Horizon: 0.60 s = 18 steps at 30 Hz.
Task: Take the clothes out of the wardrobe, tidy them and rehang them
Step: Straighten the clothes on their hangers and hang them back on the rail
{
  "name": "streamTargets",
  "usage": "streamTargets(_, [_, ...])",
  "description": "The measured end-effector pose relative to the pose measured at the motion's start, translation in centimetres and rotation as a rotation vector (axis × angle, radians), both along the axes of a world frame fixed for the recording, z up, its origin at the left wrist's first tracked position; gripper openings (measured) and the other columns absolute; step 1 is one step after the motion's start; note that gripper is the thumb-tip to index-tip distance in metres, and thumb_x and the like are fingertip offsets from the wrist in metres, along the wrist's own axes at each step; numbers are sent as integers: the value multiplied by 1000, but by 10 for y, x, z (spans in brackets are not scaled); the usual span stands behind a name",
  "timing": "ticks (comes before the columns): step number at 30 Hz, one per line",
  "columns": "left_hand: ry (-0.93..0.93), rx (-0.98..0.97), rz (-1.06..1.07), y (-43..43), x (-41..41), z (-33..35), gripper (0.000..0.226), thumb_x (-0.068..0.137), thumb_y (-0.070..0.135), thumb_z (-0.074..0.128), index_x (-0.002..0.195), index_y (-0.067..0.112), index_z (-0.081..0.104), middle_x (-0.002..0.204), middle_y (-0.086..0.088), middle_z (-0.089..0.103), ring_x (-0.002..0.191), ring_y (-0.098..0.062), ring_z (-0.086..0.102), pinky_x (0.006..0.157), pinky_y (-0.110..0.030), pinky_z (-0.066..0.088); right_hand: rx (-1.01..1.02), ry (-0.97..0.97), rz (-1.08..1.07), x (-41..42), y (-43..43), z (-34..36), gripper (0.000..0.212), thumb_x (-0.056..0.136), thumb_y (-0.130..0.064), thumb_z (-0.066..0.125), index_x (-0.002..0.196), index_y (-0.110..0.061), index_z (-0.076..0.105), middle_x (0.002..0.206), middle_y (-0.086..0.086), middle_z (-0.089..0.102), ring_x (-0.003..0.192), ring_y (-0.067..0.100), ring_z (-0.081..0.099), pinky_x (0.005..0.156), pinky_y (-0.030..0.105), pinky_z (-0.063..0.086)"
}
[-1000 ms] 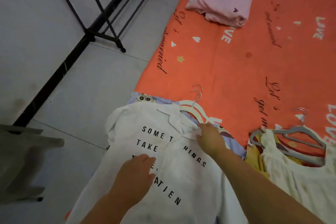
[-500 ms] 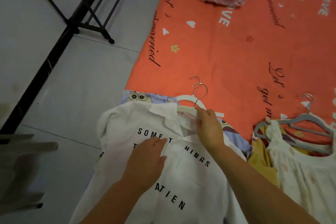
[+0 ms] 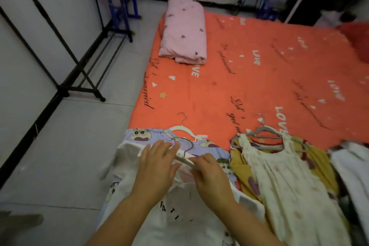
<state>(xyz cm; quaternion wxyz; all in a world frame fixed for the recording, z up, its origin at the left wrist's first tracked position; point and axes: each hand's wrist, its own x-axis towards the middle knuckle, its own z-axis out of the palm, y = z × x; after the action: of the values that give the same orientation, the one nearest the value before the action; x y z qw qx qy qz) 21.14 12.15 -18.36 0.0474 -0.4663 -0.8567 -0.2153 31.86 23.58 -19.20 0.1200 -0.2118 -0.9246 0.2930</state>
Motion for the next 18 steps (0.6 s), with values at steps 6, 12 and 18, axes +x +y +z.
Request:
streamTargets(6, [140, 169, -218, -38, 69, 40, 48, 57, 18, 88, 102, 17, 71, 86, 1, 69, 94, -18, 56, 84, -58, 45, 44, 71, -185, 104, -52, 63, 24, 84, -5, 60, 106, -13, 65, 94, 2, 55, 88, 20, 52, 69, 29, 39])
streamTargets(12, [102, 286, -448, -44, 160, 69, 30, 72, 19, 68, 102, 17, 71, 76, 3, 64, 76, -20, 58, 76, -56, 50, 87, 135, -415, 225, -86, 100, 24, 83, -10, 64, 106, -18, 65, 87, -19, 41, 93, 10, 47, 77, 14, 36])
streamTargets(18, [-151, 251, -670, -18, 279, 99, 35, 72, 9, 69, 107, 13, 71, 78, -4, 68, 66, -27, 63, 49, -36, 51, 135, 140, -635, 355, -88, 123, 27, 85, -13, 64, 110, -20, 64, 97, -7, 53, 94, 10, 52, 79, 16, 40])
